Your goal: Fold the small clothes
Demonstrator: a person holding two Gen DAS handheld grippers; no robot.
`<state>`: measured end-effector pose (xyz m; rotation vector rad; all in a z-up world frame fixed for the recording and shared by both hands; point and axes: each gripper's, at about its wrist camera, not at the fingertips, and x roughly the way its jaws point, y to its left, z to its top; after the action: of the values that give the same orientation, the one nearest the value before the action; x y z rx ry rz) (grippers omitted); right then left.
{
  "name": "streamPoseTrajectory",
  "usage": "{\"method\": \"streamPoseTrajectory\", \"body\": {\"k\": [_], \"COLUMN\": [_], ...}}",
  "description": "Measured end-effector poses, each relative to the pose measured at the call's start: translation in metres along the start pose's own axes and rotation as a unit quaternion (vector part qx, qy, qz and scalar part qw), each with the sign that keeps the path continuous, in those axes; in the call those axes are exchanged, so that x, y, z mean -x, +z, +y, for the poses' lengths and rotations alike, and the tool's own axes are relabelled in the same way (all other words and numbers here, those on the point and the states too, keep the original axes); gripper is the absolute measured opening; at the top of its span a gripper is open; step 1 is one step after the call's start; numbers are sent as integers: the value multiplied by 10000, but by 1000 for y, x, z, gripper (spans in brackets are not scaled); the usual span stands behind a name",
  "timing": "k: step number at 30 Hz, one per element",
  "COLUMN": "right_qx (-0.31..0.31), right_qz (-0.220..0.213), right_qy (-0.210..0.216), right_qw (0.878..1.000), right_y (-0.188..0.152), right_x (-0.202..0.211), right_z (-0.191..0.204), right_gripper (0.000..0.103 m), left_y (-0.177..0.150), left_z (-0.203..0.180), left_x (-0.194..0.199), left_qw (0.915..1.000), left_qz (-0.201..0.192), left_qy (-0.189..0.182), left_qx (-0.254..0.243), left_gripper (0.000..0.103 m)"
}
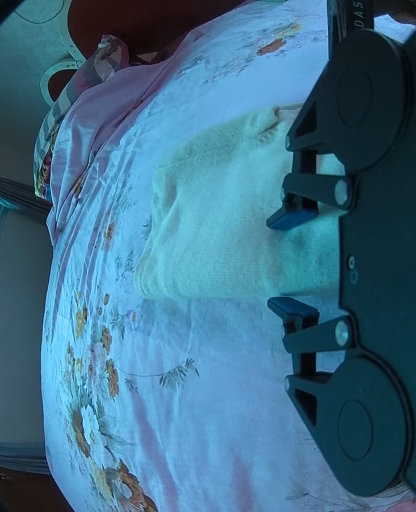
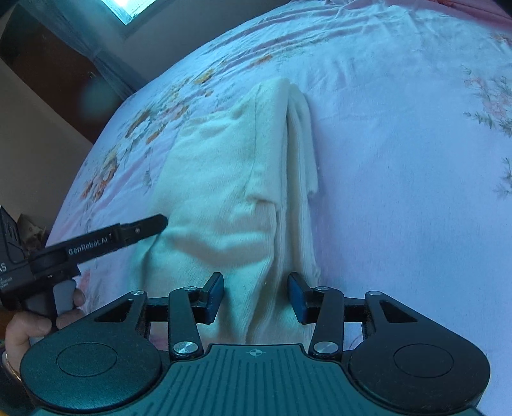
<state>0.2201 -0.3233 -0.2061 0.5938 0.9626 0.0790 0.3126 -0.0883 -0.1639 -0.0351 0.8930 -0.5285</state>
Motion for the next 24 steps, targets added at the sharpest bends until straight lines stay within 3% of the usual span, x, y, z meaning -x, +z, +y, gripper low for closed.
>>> {"method": "streamPoseTrajectory", "body": {"k": [1, 2, 3, 6, 10, 13, 15, 18, 21, 24], "right_qx": [6, -11, -30, 171, 805, 726, 446, 778, 692, 823], "right_qz": [-33, -81, -151, -383, -1231, -1059, -316, -410, -431, -1059], "right_qy": [1, 26, 53, -118, -388, -610, -569, -814, -748, -828], "right_qw": [10000, 10000, 9999, 9990, 9884, 9898, 9969, 9928, 9939, 9875], "right_y": [0, 1, 3, 9, 10, 1, -14, -20, -15, -2], "right_x": [-1, -3, -4, -5, 32, 31, 3, 5, 18, 35], "right_z": [2, 4, 6, 18, 42, 28, 11, 16, 17, 28], "right_gripper": [44, 34, 9, 9, 9, 9, 9, 9, 9, 9], "left_y": [0, 0, 0, 5, 11, 6, -3, -6, -2, 2], "left_z": [-1, -2, -3, -8, -15, -22, -22, -13, -12, -13], "left_x": [-1, -1, -1, 0, 7, 1, -10, -6, 2, 6], "left_qw": [10000, 10000, 10000, 9999, 9997, 9996, 9992, 9999, 9997, 9993], "left_qz": [-2, -7, -16, -62, -222, -156, -29, 6, -39, -195], "left_qy": [11, 40, 50, 74, -33, 6, 183, -14, -44, 32], "left_qx": [-3, 0, 5, -38, -103, -247, -351, -147, -254, -314], "left_gripper": [44, 44, 43, 43, 43, 46, 51, 54, 51, 51]}}
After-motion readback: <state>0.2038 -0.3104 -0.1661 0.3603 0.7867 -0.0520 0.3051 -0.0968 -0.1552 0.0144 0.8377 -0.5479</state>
